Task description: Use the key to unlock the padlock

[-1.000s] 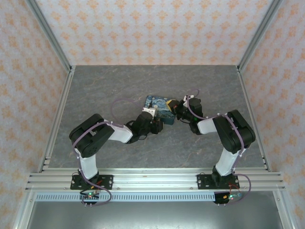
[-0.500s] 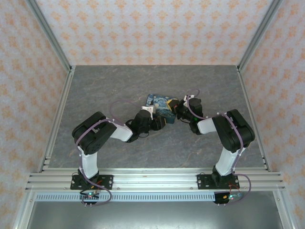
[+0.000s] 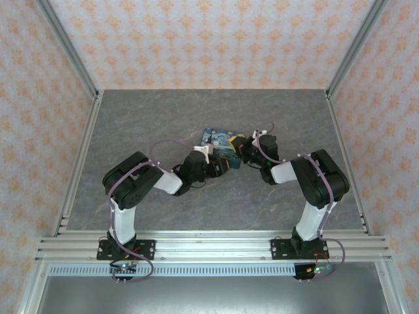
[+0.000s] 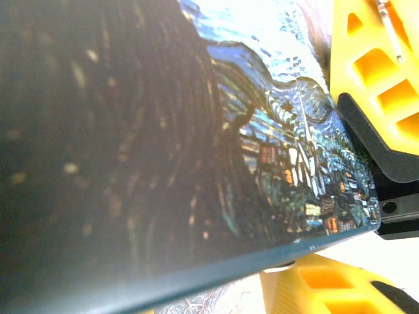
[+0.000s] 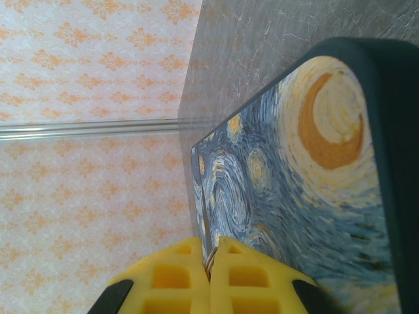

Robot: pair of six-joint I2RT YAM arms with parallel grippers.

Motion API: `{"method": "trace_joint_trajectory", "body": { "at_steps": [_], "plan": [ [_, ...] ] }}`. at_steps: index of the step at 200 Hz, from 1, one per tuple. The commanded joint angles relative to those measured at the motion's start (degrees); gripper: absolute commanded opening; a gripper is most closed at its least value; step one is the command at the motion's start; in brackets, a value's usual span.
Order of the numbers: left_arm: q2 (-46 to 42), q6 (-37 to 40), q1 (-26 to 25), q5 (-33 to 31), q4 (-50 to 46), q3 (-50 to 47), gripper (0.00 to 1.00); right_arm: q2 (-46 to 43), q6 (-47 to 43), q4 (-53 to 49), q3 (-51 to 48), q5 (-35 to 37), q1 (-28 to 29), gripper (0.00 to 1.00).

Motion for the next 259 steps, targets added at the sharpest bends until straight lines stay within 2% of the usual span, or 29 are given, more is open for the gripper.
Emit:
{"method": "trace_joint_trajectory", "body": {
  "at_steps": [1,23,53,106,199,259],
  "plan": [
    [0.04,-4.01,0.42,-0.64,6.79,-1.6,0.44,1.4,0.34,-0.03,-0.58,-1.02,0.06,0.0],
    [-0.13,-8.25,0.03,-1.46,12.29,-2.93,0.44,1.59,0.41,0.38,-0.72,-0.94,0.07,0.0],
    [0.81,-10.71,-0.6,-2.04,15.19,-3.15,0.44,1.67,0.58,0.81,-1.02,-0.73,0.06,0.0],
    [0.0,-11.06,-1.66,-2.79,14.47,-3.88,0.43,1.81,0.67,1.32,-1.6,-0.72,0.09,0.0],
    [6.44,-15.64,-2.82,-4.6,20.24,-3.61,0.46,2.34,1.02,1.87,-1.55,-0.77,0.09,0.0],
    [4.09,-16.71,-2.92,-6.51,22.09,-5.17,0.44,2.74,1.31,2.44,-1.66,-0.79,0.06,0.0]
  ]
}}
